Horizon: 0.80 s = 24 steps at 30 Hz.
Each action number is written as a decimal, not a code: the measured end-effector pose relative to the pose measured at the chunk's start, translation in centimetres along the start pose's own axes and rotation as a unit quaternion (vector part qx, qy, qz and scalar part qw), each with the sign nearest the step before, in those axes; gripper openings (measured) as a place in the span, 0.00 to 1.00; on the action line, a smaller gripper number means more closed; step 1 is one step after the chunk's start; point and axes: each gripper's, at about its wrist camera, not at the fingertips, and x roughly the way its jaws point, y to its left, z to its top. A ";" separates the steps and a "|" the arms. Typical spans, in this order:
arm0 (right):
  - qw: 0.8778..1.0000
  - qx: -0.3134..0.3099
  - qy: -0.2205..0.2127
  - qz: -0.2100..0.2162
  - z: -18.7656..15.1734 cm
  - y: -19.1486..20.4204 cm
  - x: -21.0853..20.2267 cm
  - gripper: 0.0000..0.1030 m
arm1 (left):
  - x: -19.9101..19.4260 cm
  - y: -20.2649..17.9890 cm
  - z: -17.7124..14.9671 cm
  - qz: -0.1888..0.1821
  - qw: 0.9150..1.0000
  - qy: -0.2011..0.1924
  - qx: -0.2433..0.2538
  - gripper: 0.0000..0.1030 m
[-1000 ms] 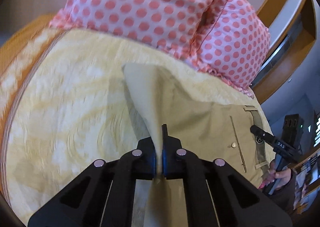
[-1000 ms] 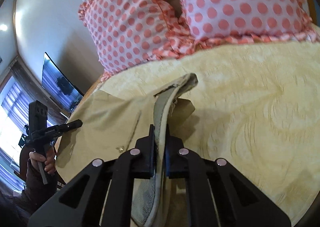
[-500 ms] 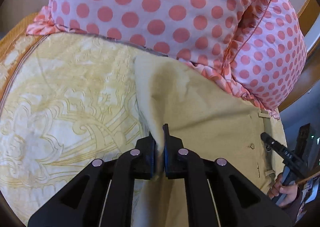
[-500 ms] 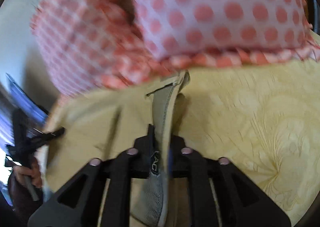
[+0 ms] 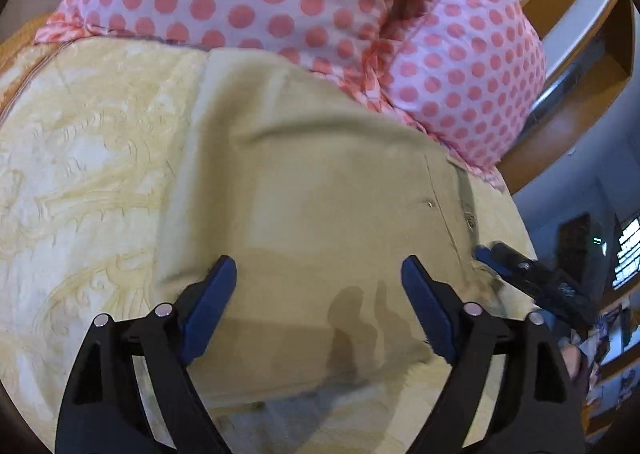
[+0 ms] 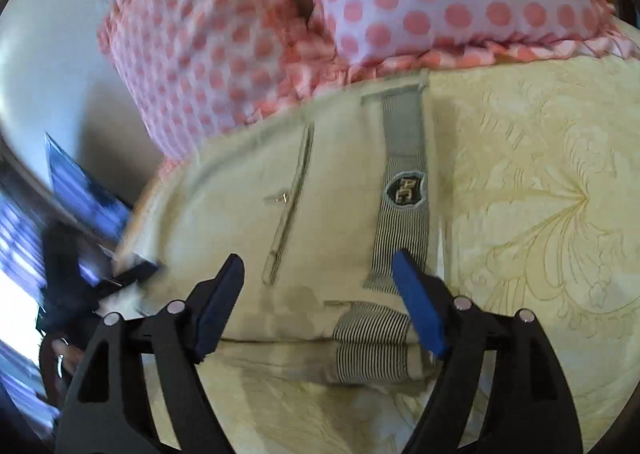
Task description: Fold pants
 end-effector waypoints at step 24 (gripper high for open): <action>0.959 -0.166 -0.102 -0.204 -16.8 8.4 -2.4 0.98 | -7.2 -3.0 -15.9 0.235 0.961 -0.093 0.109 0.99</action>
